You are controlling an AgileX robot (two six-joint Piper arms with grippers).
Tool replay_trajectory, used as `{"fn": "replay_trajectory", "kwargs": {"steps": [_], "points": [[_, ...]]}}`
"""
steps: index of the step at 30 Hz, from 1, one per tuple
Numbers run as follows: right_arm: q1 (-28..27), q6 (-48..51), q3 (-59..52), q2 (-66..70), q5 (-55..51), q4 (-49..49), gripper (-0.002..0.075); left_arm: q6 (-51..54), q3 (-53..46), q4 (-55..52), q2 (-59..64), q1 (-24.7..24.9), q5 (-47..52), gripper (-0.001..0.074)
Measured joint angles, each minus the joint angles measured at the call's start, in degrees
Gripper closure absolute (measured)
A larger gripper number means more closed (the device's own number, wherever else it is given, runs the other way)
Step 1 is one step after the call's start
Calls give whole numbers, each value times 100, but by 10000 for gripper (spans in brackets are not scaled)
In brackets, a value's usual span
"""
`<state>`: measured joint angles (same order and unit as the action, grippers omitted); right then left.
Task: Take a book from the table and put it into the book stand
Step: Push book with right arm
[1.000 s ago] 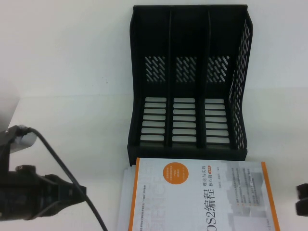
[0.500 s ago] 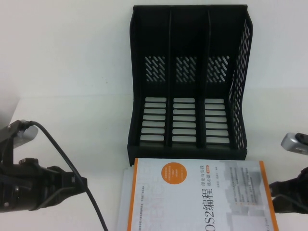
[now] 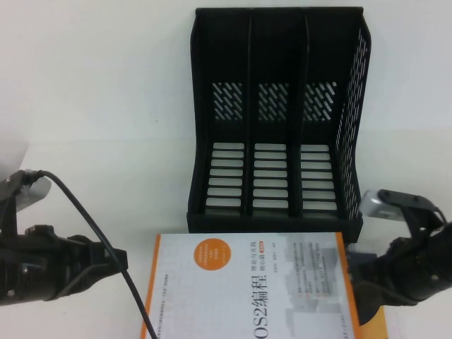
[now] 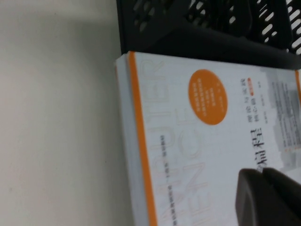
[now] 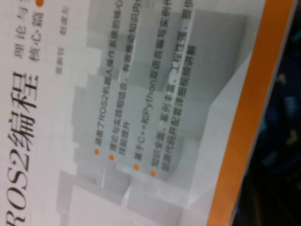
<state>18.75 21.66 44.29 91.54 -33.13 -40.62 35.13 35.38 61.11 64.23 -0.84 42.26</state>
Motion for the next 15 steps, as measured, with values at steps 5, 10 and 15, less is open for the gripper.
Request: {"fn": "replay_trajectory", "kwargs": {"steps": [5, 10, 15], "points": [[231, -58, 255, 307, -12, -93, 727, 5, 10, 235, 25, -184, -106, 738], [287, -58, 404, 425, -23, -102, 727, 74, 22, 316, 369, -1150, 625, 738], [294, -51, 428, 427, -31, -102, 726, 1211, 55, 978, 1175, -1987, 1856, 738]]}}
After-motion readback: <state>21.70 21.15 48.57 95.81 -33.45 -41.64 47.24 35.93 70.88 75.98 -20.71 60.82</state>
